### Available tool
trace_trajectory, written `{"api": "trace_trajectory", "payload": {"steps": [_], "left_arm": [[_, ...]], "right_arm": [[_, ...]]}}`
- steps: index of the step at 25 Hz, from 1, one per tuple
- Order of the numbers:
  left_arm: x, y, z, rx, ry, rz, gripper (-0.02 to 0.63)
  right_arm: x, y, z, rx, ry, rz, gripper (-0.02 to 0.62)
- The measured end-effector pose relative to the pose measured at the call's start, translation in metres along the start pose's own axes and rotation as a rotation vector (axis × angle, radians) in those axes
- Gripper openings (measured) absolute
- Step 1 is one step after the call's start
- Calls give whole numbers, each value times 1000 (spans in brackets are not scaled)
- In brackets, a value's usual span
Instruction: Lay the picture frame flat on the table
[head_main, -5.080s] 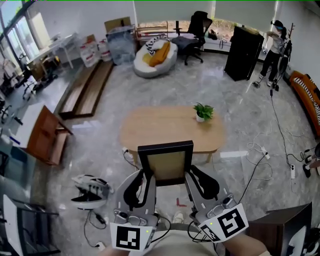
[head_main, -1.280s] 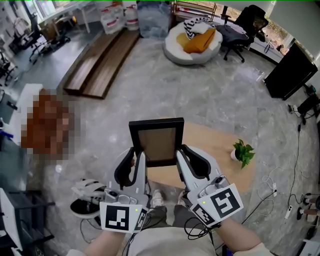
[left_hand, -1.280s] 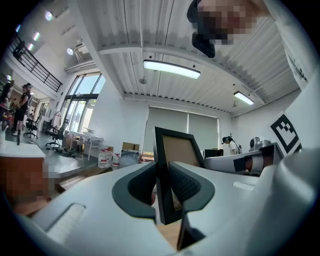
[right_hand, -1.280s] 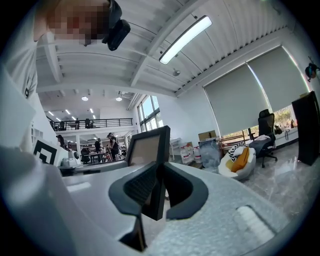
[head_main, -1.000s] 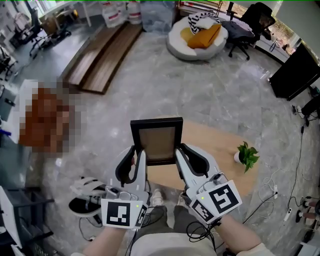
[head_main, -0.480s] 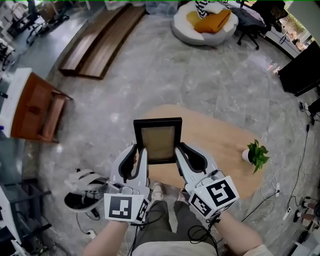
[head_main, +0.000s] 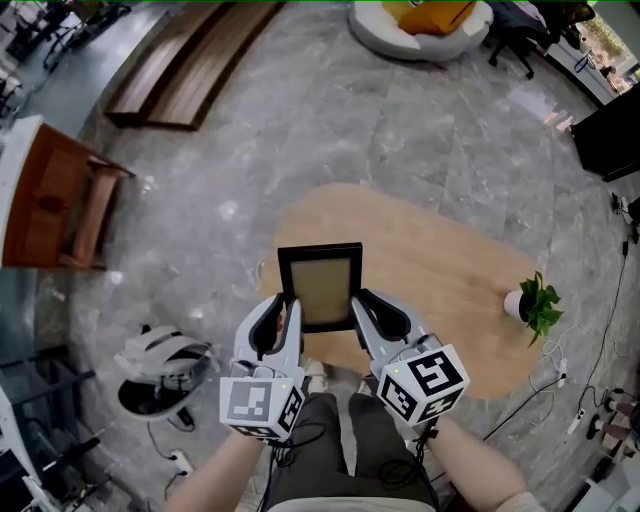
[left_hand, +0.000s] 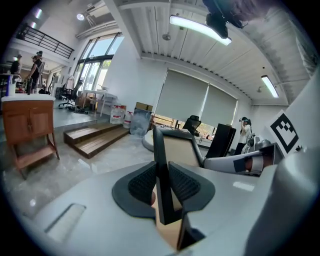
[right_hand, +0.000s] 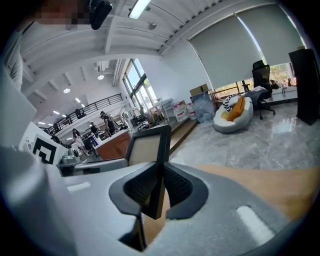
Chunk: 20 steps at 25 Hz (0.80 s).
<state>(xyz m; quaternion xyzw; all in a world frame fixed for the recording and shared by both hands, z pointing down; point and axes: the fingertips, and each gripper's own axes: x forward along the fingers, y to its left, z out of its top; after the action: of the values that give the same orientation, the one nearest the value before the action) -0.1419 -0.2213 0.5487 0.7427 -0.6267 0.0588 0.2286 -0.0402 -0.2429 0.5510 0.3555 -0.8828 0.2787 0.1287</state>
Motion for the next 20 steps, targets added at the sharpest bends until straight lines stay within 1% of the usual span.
{"api": "trace_trajectory", "payload": {"steps": [6, 11, 17, 20], "left_arm": [[23, 22, -73, -30, 90, 9, 97], [40, 43, -126, -59, 148, 19, 96], [56, 65, -180, -94, 211, 43, 95], [64, 73, -203, -103, 241, 47, 95]], "right_arm": [[27, -22, -68, 39, 92, -14, 48], [53, -39, -120, 77, 148, -22, 44], [83, -57, -172, 139, 215, -15, 44], [97, -66, -193, 129, 250, -10, 44]]}}
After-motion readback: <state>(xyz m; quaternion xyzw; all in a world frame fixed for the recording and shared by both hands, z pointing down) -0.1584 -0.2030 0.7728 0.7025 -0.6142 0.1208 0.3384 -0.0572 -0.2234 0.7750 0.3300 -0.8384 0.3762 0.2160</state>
